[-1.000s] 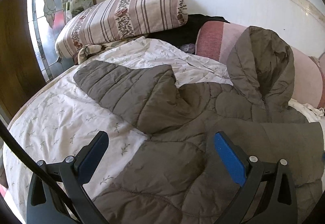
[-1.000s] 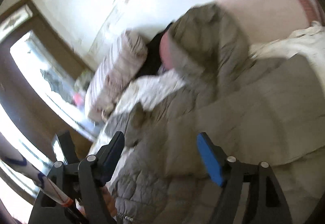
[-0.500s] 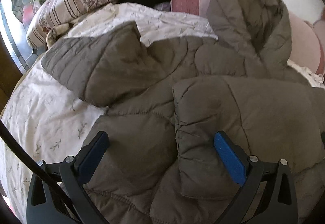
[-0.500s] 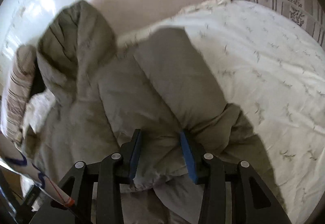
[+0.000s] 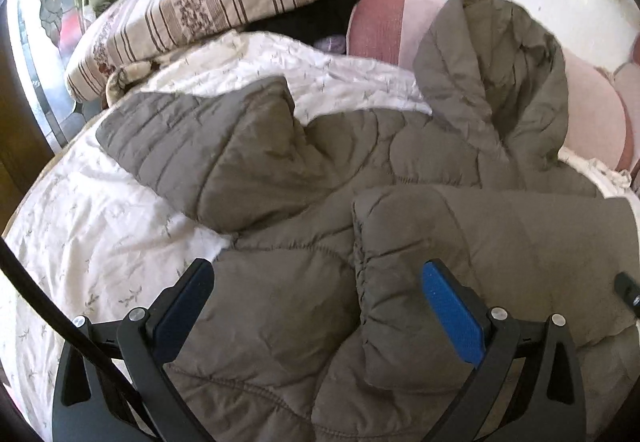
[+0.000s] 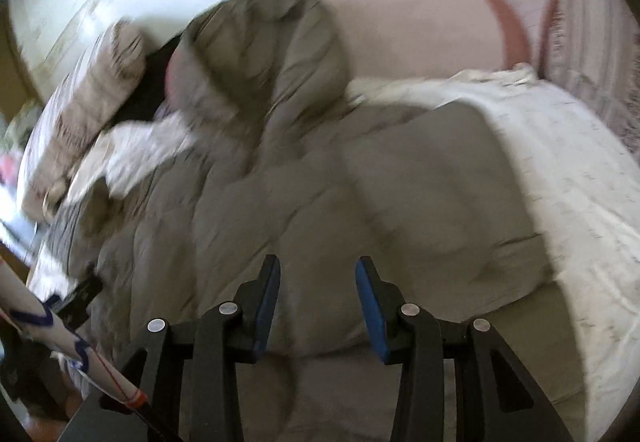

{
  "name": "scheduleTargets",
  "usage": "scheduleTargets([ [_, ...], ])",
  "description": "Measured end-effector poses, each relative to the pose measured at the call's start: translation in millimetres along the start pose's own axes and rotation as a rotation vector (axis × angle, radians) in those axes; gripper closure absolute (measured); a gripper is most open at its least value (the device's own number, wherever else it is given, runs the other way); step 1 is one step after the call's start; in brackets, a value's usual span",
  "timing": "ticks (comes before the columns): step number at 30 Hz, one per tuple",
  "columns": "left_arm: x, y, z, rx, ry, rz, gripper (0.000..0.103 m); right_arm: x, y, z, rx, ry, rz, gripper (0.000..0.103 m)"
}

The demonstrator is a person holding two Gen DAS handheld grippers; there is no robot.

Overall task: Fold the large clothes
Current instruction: 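Open the right gripper and release the sleeve on the jacket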

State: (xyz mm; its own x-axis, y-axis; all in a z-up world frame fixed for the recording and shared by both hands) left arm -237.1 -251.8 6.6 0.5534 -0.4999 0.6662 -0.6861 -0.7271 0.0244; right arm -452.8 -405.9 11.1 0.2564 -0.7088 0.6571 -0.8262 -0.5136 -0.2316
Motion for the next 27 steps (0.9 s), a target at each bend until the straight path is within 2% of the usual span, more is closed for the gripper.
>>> scheduleTargets([
  [5,-6.2,-0.4,9.6,0.012,-0.042,0.007,0.000,-13.9,-25.1,18.8,-0.011,-0.046,-0.101,0.059],
  [10,-9.3,3.8,12.8,0.013,-0.053,0.032,0.000,-22.0,-22.0,29.3,-0.023,-0.096,-0.102,0.058],
  [15,-3.4,0.6,2.1,-0.028,-0.019,0.005,0.000,-19.5,-28.0,9.3,-0.012,-0.038,-0.101,0.058],
  [18,1.8,-3.0,-3.6,-0.039,0.002,-0.017,0.000,-21.2,-41.6,-3.1,0.026,0.002,-0.141,0.058],
  [21,4.9,-8.8,-6.7,-0.027,0.014,-0.028,0.000,-27.0,-59.3,-5.0,0.064,0.004,-0.198,0.056],
  [27,12.8,-28.7,-6.1,-0.021,-0.002,-0.074,0.000,-45.9,-75.2,17.2,0.038,-0.081,-0.269,0.047],
])
Point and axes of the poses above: each gripper's, at about its wrist camera, not at the fingertips, and z roughly the way its jaws point, y to its right, x to its top, the point moved 5 cm from there along z, roughly the way its jaws point, and after that the axes turned 3 degrees about -x, right-handed, at the moved point
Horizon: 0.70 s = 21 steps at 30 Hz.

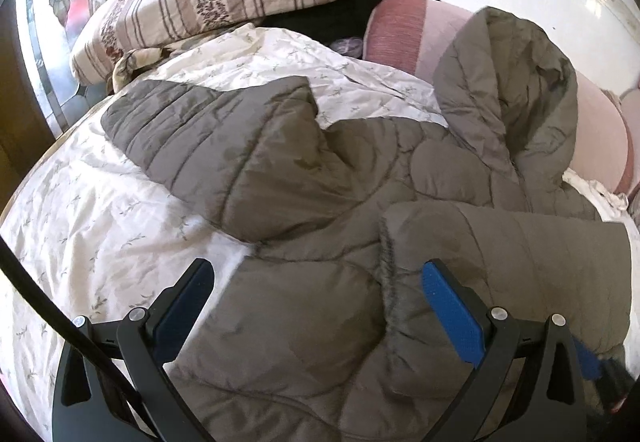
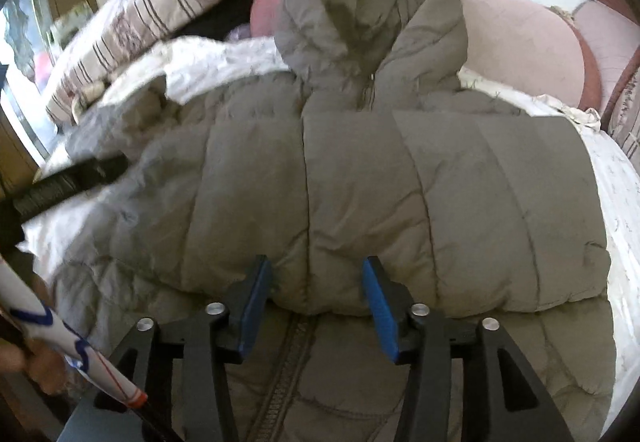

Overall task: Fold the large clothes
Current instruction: 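Open the right gripper and release the sleeve on the jacket, then grasp the other sleeve cuff with the left gripper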

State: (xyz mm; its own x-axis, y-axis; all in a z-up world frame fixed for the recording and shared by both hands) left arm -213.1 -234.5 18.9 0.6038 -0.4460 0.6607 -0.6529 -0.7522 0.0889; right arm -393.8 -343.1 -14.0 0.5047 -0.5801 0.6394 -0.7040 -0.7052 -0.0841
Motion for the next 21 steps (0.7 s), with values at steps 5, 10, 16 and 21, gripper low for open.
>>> scheduleTargets([
  [5,16.4,-33.2,-4.2,-0.013,-0.007,-0.071,0.000,-2.2,1.5,3.3,0.006,-0.013,0.009,0.042],
  [10,35.2,-81.1,-3.5,0.030,0.003,-0.116,0.000,-5.6,-1.3,8.1,-0.007,-0.021,-0.018,0.035],
  [16,57.9,-173.6,12.9,0.053,-0.002,-0.253,0.000,-6.9,-6.2,10.4,-0.036,-0.022,-0.052,0.031],
  [21,84.2,-249.5,41.2,-0.079,-0.030,-0.505,0.015,-6.8,-5.9,11.2,-0.031,-0.024,-0.054,0.030],
])
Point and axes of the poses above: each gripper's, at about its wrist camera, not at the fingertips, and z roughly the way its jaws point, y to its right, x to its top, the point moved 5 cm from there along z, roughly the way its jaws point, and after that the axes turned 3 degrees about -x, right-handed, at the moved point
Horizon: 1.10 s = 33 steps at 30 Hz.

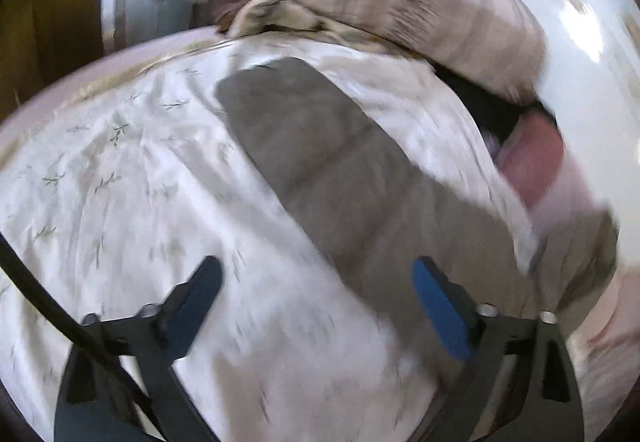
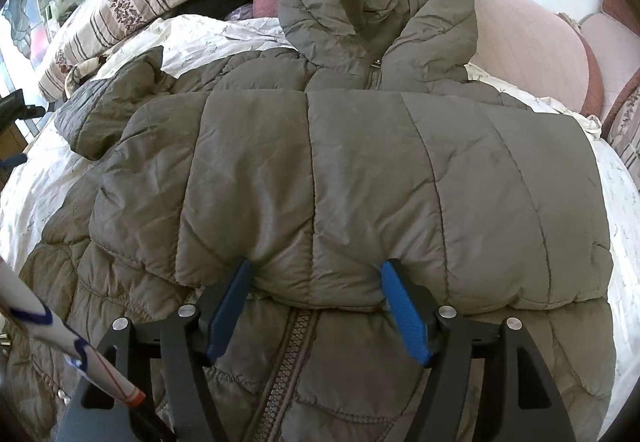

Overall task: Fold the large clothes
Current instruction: 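Grasp the other sleeve cuff with the left gripper, then fold the held sleeve across the jacket front with the left gripper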

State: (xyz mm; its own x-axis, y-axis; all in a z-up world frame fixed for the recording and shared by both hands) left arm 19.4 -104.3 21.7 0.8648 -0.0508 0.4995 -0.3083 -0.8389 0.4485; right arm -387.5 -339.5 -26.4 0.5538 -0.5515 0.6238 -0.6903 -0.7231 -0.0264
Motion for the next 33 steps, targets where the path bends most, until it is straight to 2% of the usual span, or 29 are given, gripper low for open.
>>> scheduleTargets([
  [3,33.1,-24.4,16.4,-0.027,-0.006,-0.078,0.026,0.4,-0.5,0.6,0.001,-0.001,-0.001,0.029],
  [6,54.1,-35.5,36.4,-0.044,-0.021,-0.091,0.030,0.6,-1.4,2.3,0.000,-0.003,-0.005,0.029],
  [8,62.3,-45.1,58.4,-0.042,-0.057,-0.118,0.046,1.0,-2.1,3.2,-0.003,-0.004,-0.007,0.029],
  [10,68.6,-54.3,76.3,-0.067,-0.059,-0.164,0.049,0.5,-2.3,3.1,-0.003,-0.001,-0.007,0.029],
  [13,80.2,-53.6,85.6,-0.108,-0.001,-0.180,0.048,0.6,-2.3,3.7,0.000,0.000,-0.005,0.029],
  [16,88.7,-47.9,94.0,-0.075,0.033,-0.177,0.049,0.4,-2.9,3.6,0.000,-0.001,-0.004,0.029],
  [17,89.4,-44.3,92.9,-0.036,0.050,-0.165,0.073,0.4,-2.9,3.5,0.000,0.000,-0.004,0.029],
  [18,88.2,-41.8,91.2,-0.005,0.055,-0.162,0.085,0.5,-2.8,3.3,0.001,0.000,-0.001,0.029],
  [19,87.6,-40.7,88.2,-0.016,0.058,-0.168,0.090,0.8,-2.6,2.8,0.005,0.001,0.002,0.029],
  [23,84.8,-25.7,51.5,-0.028,0.127,-0.118,0.091,4.1,1.5,-5.6,0.034,0.014,0.037,0.028],
  [25,83.0,-8.8,27.2,-0.052,0.158,-0.071,0.091,11.2,8.0,-20.2,0.075,0.056,0.082,0.028],
  [29,73.0,47.9,-36.1,-0.145,0.221,0.042,0.091,25.6,37.0,-61.7,0.096,0.196,0.203,0.028],
  [33,45.9,137.0,-101.5,-0.263,0.260,0.201,0.091,27.1,77.3,-85.5,0.077,0.268,0.350,0.028],
])
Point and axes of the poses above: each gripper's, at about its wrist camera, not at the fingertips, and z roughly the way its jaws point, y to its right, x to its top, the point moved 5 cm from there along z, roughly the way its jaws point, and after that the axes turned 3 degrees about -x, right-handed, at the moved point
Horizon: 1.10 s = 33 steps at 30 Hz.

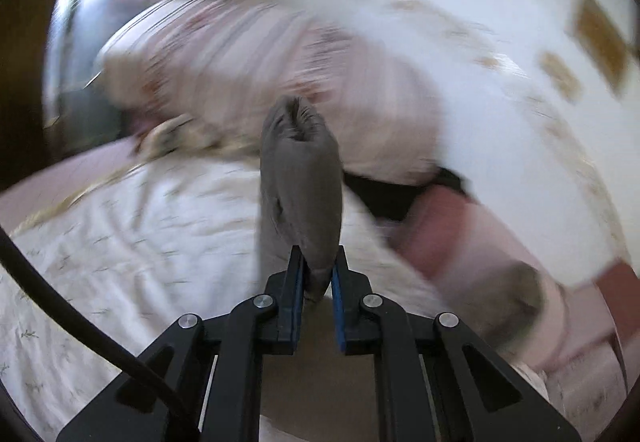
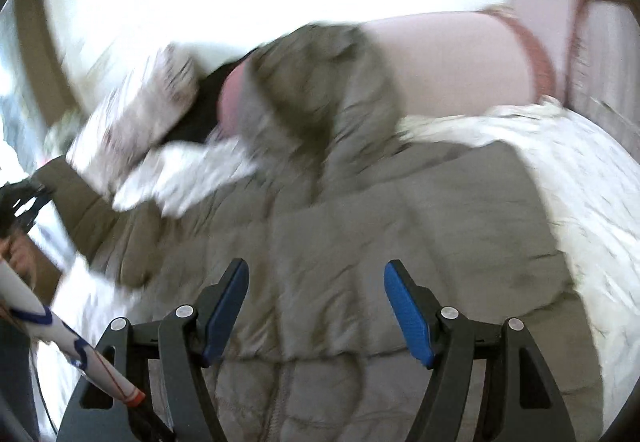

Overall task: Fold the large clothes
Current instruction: 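Fold the held sleeve across the jacket front with the left gripper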

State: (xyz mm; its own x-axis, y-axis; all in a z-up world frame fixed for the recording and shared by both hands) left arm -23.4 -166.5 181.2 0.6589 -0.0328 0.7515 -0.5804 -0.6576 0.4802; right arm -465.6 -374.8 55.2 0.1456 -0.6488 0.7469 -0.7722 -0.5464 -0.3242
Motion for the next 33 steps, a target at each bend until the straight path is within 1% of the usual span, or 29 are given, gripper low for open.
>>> scheduleTargets([
  [3,-11.8,82.2,-26.8,-0.083,0.010,0.132,0.091,8.9,36.1,-17.5,-0.034,0.034,0.139,0.028],
  [4,-20.9,114.8,-35.3,-0.119,0.007,0.181,0.091,11.9,47.0,-23.1,-0.042,0.049,0.175,0.028],
  [5,-28.5,134.6,-39.9,-0.136,0.003,0.211,0.091,14.5,53.9,-27.3,-0.049,0.058,0.196,0.028],
  [6,-41.7,163.8,-47.7,-0.166,-0.003,0.252,0.091,16.9,66.0,-34.0,-0.064,0.069,0.228,0.028],
  [7,-53.5,184.5,-52.9,-0.197,-0.014,0.275,0.091,18.6,74.4,-39.2,-0.074,0.077,0.251,0.028],
  [8,-66.0,203.6,-56.8,-0.224,-0.031,0.295,0.091,20.6,84.5,-46.1,-0.080,0.090,0.280,0.028],
  [11,-108.2,255.0,-60.9,-0.267,-0.072,0.367,0.091,29.0,108.2,-58.5,-0.085,0.110,0.325,0.028],
  [14,-150.8,289.2,-56.8,-0.293,-0.126,0.419,0.091,34.4,132.1,-74.6,-0.106,0.142,0.365,0.028],
  [16,-188.9,307.8,-47.1,-0.313,-0.195,0.435,0.091,35.7,144.3,-81.6,-0.113,0.150,0.382,0.028],
  [18,-223.0,319.7,-41.0,-0.307,-0.243,0.449,0.091,35.7,153.8,-86.3,-0.112,0.149,0.400,0.028],
  [19,-246.1,324.5,-32.6,-0.293,-0.275,0.464,0.091,35.6,159.3,-89.1,-0.110,0.149,0.415,0.028],
  [21,-281.2,326.7,-19.8,-0.273,-0.331,0.478,0.091,35.9,167.7,-93.4,-0.108,0.151,0.434,0.028],
  [22,-307.8,326.8,-7.9,-0.257,-0.378,0.491,0.090,35.8,171.6,-95.9,-0.107,0.151,0.442,0.028],
  [24,-348.0,320.3,15.1,-0.215,-0.462,0.520,0.090,36.1,177.1,-97.7,-0.104,0.144,0.449,0.028],
  [25,-367.7,315.2,25.0,-0.194,-0.512,0.531,0.084,36.1,178.9,-97.6,-0.099,0.138,0.456,0.028],
  [26,-385.0,307.7,35.5,-0.166,-0.572,0.548,0.071,35.6,179.5,-96.8,-0.094,0.134,0.460,0.027],
  [27,-402.8,300.5,44.7,-0.130,-0.645,0.572,0.065,35.4,179.9,-94.9,-0.085,0.125,0.464,0.027],
  [28,-414.2,294.5,47.4,-0.111,-0.692,0.594,0.062,35.1,179.6,-92.3,-0.074,0.113,0.469,0.027],
  [30,-413.2,292.9,32.8,-0.161,-0.669,0.635,0.058,34.3,177.9,-86.5,-0.056,0.093,0.475,0.026],
  [31,-408.9,292.4,22.7,-0.190,-0.659,0.649,0.052,33.7,176.1,-82.5,-0.041,0.082,0.480,0.026],
  [32,-399.7,289.1,9.3,-0.220,-0.635,0.645,0.049,32.9,174.3,-78.6,-0.031,0.071,0.482,0.026],
  [33,-386.2,284.2,-3.9,-0.247,-0.595,0.630,0.049,32.0,171.3,-72.6,-0.021,0.053,0.483,0.026],
])
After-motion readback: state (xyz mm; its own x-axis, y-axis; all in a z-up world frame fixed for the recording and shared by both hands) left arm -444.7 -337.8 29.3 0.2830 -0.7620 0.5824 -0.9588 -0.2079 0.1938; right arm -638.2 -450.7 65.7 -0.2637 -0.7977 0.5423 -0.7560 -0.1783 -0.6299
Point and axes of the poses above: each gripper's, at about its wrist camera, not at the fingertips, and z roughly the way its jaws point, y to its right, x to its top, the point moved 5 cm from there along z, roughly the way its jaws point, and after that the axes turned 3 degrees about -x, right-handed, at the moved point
